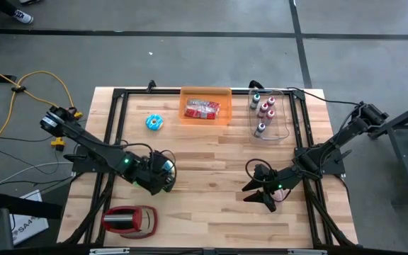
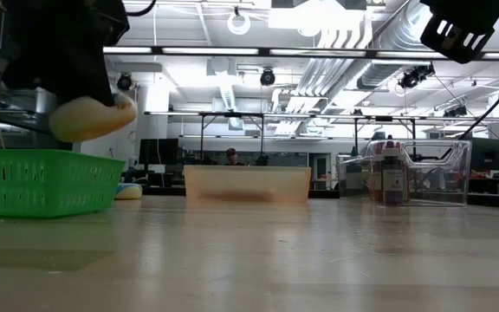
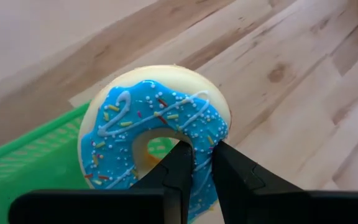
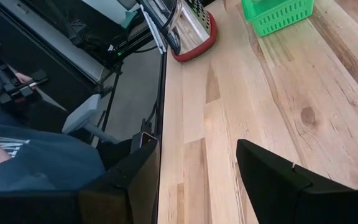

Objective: Pick & Place Food Item
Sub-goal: Put the bottom blue donut into the green bin

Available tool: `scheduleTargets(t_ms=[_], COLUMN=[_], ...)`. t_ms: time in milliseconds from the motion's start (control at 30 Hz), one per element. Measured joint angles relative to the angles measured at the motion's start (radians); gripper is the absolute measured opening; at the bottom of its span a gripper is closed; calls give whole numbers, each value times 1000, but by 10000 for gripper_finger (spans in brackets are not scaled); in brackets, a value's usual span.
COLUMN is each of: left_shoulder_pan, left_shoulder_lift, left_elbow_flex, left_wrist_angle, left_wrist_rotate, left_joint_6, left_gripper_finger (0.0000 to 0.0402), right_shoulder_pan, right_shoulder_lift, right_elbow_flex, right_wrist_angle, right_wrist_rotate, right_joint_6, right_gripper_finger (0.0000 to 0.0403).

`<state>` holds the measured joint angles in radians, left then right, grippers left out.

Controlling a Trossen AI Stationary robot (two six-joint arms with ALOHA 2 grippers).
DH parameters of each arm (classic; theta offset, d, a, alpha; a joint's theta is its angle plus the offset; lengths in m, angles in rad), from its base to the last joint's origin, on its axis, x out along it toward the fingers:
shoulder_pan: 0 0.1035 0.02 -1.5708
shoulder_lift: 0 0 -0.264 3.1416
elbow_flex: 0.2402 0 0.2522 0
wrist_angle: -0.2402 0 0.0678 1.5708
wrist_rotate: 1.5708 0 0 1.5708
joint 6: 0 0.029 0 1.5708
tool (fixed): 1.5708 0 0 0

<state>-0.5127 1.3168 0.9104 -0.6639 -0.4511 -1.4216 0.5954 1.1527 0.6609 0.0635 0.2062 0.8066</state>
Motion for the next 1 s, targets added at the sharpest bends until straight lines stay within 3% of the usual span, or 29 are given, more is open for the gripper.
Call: scheduleTargets(t_ms=[533,1000], left_shoulder_pan=[0,0], left_shoulder_lift=[-134,-148], left_elbow_flex=[-252,-279], left_wrist_angle=[313,344], left_wrist_rotate=[16,18], left_joint_6=[-37,38], left_gripper_finger=[51,57], right_shoulder_pan=[0,0], right_shoulder_lift=[0,0], right_elbow_flex=[0,0], right_wrist_angle=[0,0], right_wrist_rotate=[0,0], right_joint_6=[0,0], right_gripper_finger=[204,204])
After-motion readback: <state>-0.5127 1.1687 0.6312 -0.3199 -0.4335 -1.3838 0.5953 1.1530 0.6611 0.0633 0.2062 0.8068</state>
